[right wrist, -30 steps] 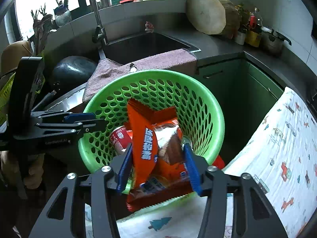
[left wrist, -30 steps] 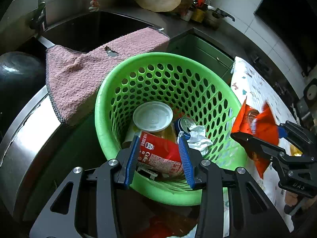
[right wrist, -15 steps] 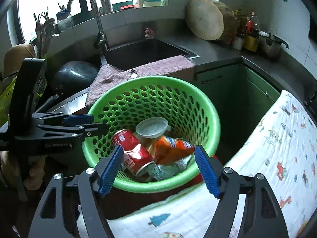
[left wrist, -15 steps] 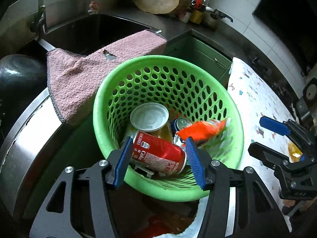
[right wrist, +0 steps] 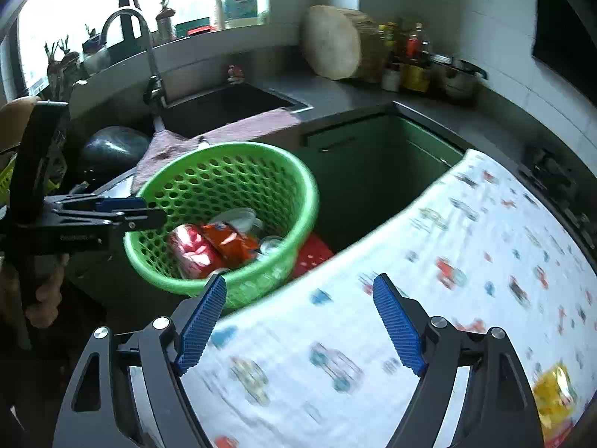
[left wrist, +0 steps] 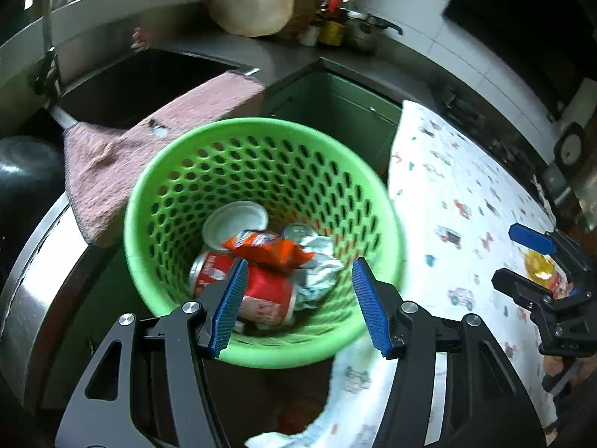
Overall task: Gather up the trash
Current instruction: 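Move both open tools from the basket over the yellow bag and red cup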
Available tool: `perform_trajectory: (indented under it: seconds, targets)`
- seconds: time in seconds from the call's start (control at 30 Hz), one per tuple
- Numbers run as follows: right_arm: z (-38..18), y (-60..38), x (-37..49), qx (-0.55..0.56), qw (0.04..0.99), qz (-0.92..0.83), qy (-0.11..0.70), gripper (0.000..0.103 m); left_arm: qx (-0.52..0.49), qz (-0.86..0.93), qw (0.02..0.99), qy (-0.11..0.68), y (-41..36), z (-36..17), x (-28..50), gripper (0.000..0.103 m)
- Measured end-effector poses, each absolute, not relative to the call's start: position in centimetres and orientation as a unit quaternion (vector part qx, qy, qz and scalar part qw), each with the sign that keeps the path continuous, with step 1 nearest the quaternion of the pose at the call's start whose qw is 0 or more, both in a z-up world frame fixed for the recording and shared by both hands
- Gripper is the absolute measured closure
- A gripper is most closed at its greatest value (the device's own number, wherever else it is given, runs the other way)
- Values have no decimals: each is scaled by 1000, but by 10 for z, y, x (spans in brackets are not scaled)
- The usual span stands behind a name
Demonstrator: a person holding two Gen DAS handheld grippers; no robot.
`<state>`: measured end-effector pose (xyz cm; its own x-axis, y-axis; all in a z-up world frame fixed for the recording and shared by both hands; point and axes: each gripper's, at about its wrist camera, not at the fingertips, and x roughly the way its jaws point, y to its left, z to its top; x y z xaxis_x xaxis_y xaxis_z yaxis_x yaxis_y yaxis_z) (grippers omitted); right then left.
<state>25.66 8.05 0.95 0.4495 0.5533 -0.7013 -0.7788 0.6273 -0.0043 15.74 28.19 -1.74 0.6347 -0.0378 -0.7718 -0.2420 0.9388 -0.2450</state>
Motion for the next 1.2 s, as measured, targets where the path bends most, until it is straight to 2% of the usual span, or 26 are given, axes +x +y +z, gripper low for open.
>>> perform_trajectory:
  seconds: [0.03,0.1,0.57,1.2]
  targets:
    - [10,73,256,-164,837,395,341,25,-162,54,890,423,275,-15,158,45]
    - [10,54,256,-163,843,382,342,24,-157,50,892,421,264,-10,158,31]
    - [7,-66,248,-168,866,317,349,17,-106,2,907,409,168,27,155,25]
    - [-6,-237,274,-194,871,219,394,13,-77,-56,896,434,35,33,180,19]
